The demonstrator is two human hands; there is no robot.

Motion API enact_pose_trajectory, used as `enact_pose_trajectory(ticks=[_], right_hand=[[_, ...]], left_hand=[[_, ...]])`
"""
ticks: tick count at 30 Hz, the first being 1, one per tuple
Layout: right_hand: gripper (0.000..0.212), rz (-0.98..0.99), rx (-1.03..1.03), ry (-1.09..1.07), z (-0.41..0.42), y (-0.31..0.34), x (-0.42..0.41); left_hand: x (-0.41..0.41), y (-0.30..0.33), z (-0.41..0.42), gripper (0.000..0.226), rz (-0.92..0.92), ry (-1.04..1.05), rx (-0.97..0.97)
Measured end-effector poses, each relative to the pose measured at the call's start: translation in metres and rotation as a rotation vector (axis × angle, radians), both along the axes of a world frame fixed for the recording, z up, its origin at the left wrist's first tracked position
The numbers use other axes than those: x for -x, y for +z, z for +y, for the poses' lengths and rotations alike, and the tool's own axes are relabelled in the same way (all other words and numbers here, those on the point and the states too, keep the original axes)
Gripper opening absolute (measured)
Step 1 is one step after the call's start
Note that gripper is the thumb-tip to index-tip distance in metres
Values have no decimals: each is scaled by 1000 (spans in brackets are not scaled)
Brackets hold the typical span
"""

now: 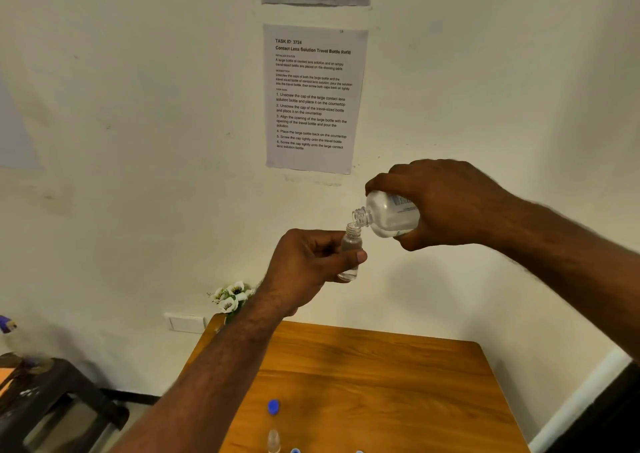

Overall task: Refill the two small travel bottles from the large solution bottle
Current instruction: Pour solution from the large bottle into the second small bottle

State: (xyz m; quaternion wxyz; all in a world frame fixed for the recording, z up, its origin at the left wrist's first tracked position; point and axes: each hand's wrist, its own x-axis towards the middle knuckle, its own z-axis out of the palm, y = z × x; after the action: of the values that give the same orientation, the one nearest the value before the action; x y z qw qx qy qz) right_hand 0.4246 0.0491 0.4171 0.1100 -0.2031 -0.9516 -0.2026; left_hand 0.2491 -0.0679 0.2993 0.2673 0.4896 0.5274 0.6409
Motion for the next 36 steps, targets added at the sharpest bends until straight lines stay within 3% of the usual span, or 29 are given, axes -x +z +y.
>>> enact_pose_trajectory(ticks=[19, 31, 36], right_hand=[[77, 60, 56, 9, 9, -10, -2], [71, 451, 453, 74, 13, -90, -11], [72, 617, 714, 17, 12, -153, -22]], left_hand=[[-1, 0, 2, 21, 8, -14, -14], [0, -27, 5, 24, -35, -45, 20], [-7, -66, 3, 23, 65, -7, 67]])
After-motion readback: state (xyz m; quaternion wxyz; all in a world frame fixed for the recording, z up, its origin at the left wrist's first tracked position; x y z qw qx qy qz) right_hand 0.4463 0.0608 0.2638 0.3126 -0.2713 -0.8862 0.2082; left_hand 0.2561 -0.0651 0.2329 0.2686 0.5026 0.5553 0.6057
